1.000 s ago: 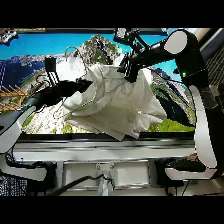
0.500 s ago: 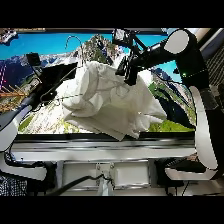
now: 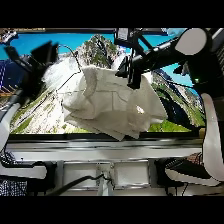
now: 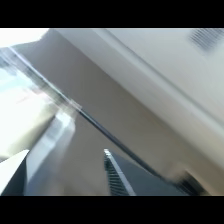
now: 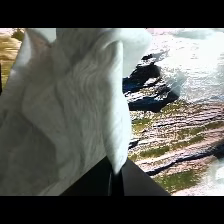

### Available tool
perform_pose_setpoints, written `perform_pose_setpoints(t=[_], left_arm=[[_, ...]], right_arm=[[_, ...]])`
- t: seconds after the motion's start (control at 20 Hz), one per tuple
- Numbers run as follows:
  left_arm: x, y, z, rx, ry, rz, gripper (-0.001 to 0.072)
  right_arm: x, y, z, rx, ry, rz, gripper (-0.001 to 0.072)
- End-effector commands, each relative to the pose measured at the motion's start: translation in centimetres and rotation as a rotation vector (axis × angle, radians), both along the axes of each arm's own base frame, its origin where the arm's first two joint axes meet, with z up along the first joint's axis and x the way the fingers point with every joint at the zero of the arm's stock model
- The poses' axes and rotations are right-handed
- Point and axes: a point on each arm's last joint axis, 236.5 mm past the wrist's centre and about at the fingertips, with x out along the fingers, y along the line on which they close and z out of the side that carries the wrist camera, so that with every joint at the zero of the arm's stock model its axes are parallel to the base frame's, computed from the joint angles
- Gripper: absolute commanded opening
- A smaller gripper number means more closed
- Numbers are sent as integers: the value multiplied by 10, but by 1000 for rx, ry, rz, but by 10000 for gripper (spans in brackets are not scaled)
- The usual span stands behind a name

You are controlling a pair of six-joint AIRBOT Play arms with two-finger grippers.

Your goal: Fold the clothes and pants, and hang the long-sleeved shirts on hangers.

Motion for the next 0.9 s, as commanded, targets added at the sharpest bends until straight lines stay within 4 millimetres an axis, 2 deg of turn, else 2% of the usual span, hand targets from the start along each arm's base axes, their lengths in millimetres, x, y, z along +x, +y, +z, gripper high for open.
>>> perform_pose_setpoints(t=[0.0,0.1,0.15,0.25,0.3,0.4,0.55,0.7,0.85], left_arm=[[32,81,18,108,80,313,340],[32,116,11,255,134,440,198],[29,127,1,357,183,469,121],[15,132,-31,518,344,447,21],[5,126,-45,566,418,413,21],[-20,100,-63,637,511,344,20],[-60,34,-65,662,484,225,20],[-98,-20,-73,708,437,118,20],[-110,-52,-93,801,419,109,20]], right_arm=[[-12,-3,18,16,-25,0,24],[-16,-3,27,40,-27,-15,24],[-17,-2,31,56,-27,-25,24],[-8,2,43,121,-16,-99,24],[-2,4,48,158,-6,-145,24],[12,10,62,259,26,-242,24],[22,22,83,396,67,-303,24],[27,22,89,421,49,-318,25],[25,24,91,435,56,-310,25]])
